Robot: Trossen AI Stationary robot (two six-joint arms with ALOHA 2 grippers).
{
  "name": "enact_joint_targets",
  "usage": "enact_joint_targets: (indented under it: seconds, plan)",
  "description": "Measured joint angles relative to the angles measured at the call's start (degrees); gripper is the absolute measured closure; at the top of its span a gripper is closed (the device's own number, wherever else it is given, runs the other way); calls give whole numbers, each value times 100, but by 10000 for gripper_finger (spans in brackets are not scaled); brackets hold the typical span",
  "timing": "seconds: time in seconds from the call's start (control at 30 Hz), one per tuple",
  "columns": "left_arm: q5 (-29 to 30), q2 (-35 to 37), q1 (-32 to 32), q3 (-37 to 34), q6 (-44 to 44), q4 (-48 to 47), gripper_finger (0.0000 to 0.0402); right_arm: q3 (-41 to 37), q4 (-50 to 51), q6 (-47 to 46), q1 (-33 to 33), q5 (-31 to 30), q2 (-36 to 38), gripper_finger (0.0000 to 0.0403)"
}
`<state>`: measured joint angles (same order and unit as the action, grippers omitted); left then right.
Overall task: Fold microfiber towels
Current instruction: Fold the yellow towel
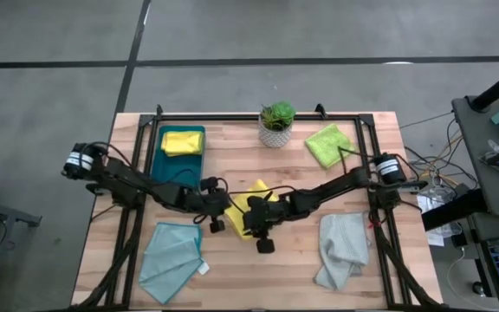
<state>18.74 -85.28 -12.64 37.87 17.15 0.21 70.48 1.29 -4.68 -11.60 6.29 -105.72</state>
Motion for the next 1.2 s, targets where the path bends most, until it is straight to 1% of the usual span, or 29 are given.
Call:
enact_joint_targets:
  seconds: [0.1,0.2,0.27,0.33,0.5,0.6,0.77,0.83,1.0,1.1,1.2]
  plan:
    - [-36,144,-10,4,-7,20,400,0,380,-130,91,-26,287,301]
    - [-135,219,-47,7,25,125,400,-6,967,-332,267,-29,627,270]
    - [-219,214,-107,2,55,187,400,-18,1290,-605,432,-27,861,251]
    - [-240,124,-191,10,92,489,400,-61,1687,-916,623,-28,1078,232]
    - [-286,-28,-379,0,100,723,400,-447,1969,-1629,1108,-30,1476,192]
    - [-351,-177,-428,9,196,912,400,-786,1966,-1971,1391,54,1623,177]
    - [-481,-536,-481,1,210,1194,400,-1342,1818,-2319,1812,289,1602,162]
    - [-569,-678,-483,12,213,1300,400,-1529,1553,-2403,1918,378,1563,158]
    - [-695,-823,-483,33,249,1331,400,-1901,782,-2544,2091,1042,1425,154]
    - [-773,-849,-482,0,354,1293,400,-2006,327,-2628,2107,1082,1295,154]
    - [-802,-898,-481,-24,419,1270,400,-2031,142,-2642,2114,1190,1070,154]
